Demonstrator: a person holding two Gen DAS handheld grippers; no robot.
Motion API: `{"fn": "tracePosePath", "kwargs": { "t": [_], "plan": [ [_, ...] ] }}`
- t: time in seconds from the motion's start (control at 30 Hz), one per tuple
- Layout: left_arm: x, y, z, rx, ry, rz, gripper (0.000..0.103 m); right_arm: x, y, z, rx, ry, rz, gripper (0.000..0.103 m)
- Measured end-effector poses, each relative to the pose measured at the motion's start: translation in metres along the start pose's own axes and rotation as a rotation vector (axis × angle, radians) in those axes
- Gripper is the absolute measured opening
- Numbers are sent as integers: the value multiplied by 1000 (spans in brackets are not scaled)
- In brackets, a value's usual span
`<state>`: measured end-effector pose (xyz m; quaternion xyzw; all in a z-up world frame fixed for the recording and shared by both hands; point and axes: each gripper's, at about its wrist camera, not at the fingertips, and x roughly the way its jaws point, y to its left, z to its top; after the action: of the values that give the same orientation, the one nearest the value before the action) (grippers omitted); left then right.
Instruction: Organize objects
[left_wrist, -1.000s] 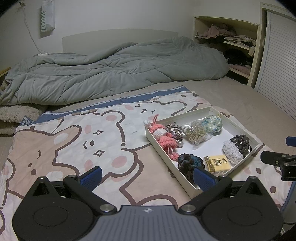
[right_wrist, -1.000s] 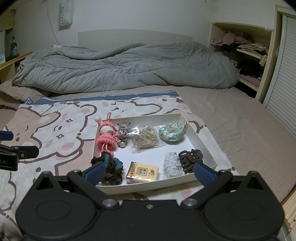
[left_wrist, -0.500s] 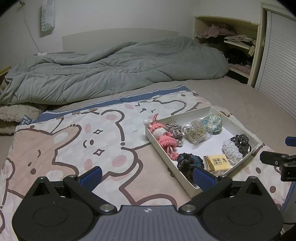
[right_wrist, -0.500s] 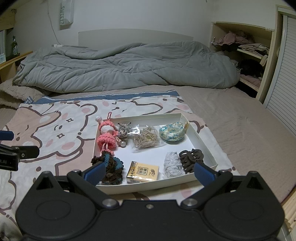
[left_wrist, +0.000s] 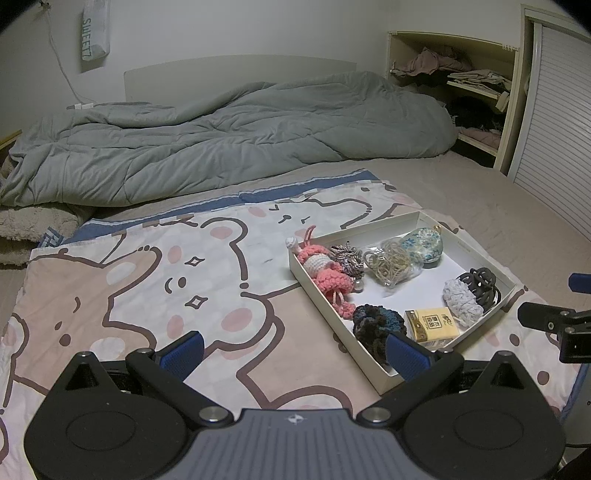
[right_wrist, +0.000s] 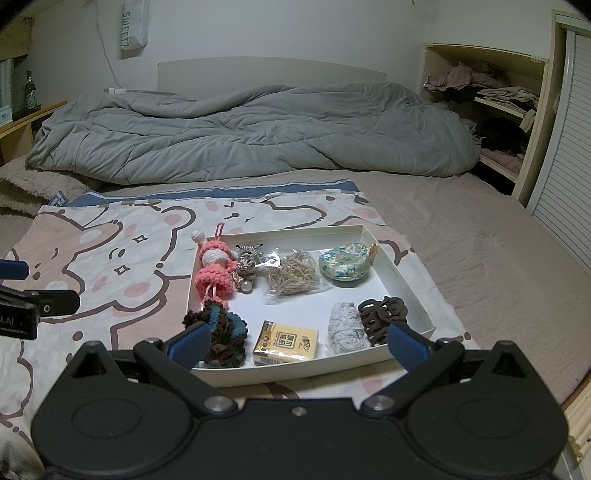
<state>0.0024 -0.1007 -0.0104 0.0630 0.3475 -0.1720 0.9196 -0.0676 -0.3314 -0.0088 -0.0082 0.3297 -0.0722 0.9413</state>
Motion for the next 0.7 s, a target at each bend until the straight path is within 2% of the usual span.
{"fn": "tracePosePath", "kwargs": {
  "t": [0.7],
  "plan": [
    [0,-3,0,-3,12,-2,103,0,0,0,-1,1,0,103]
  ]
}}
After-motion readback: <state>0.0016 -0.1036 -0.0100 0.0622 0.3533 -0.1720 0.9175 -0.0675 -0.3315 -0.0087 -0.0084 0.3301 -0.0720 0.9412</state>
